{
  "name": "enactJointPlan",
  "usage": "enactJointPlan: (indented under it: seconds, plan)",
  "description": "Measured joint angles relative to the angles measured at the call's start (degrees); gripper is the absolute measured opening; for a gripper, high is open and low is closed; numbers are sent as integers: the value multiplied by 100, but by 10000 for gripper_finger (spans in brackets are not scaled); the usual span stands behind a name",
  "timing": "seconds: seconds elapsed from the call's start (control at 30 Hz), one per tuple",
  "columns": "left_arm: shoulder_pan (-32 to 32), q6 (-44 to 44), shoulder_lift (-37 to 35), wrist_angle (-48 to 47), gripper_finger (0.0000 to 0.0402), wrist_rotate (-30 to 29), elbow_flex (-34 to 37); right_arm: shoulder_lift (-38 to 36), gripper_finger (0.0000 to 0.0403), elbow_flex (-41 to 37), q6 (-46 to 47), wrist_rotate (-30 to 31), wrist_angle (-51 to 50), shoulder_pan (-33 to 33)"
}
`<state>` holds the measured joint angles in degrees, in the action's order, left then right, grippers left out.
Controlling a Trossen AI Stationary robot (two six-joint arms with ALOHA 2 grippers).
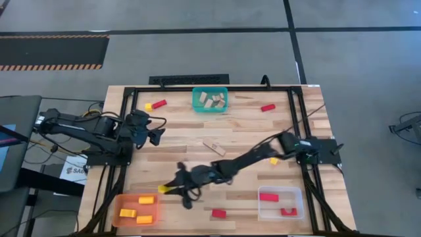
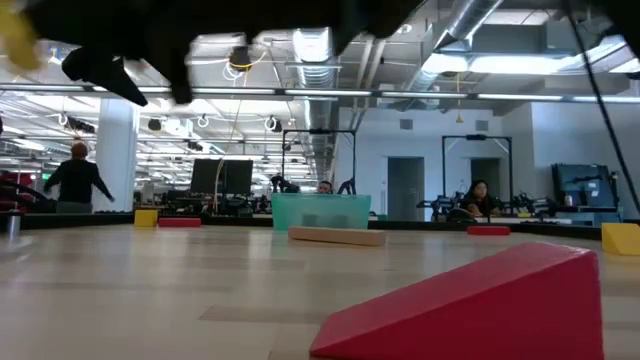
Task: Sort & place blocks by color
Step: Put the yellow block into the orange bin, then put the red block into the transparent bin
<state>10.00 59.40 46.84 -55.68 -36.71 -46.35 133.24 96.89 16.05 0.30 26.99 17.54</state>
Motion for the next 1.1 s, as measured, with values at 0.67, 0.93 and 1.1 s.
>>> enactJointPlan:
  seconds: [0.67,0.93,1.1]
  plan:
    - [-2,26,121,-203,392,-144,0,2841,114,3484,324,-1055,521,-137]
    - [-2,32,117,-192,392,-248,0,2851,240,3484,342,-1015,262,-114]
    - [-2,34,117,-188,392,-256,0,2805,272,3481,314,-1082,143,-116]
